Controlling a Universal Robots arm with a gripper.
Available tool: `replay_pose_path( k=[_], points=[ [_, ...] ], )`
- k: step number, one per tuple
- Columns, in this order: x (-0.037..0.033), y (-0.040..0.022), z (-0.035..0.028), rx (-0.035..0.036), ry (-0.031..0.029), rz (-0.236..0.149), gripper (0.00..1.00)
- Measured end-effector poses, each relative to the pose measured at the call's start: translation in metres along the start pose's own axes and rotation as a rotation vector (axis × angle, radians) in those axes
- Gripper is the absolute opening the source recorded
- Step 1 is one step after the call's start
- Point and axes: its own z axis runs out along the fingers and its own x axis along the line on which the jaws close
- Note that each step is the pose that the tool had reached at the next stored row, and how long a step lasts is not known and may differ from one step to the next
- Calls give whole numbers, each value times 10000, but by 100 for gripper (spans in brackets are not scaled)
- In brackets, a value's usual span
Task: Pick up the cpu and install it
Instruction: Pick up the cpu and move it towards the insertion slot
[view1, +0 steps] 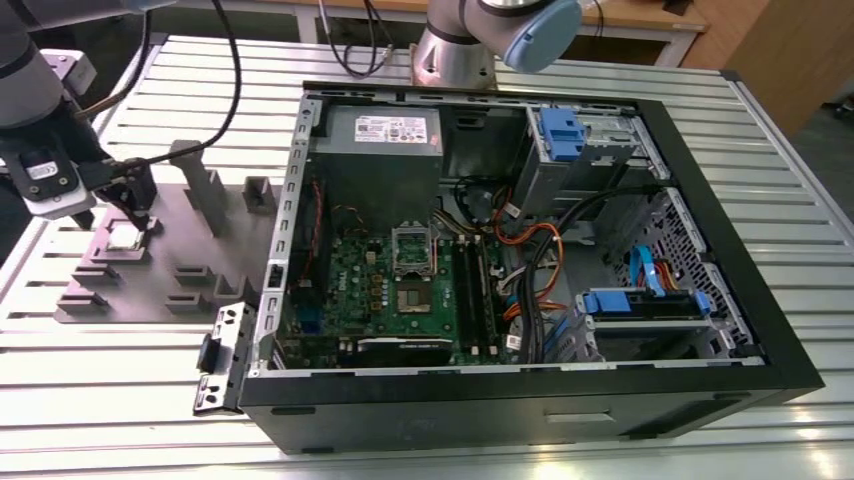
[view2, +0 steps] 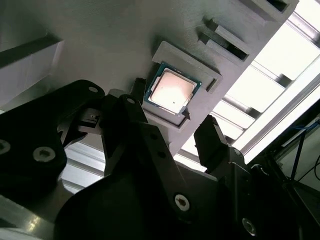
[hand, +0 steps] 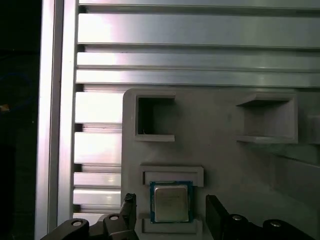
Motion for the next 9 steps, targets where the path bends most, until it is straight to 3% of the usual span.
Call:
replay_pose_path(
  k=[9],
  points=[
    [-1,-5,130,0,1,-4,66]
  ],
)
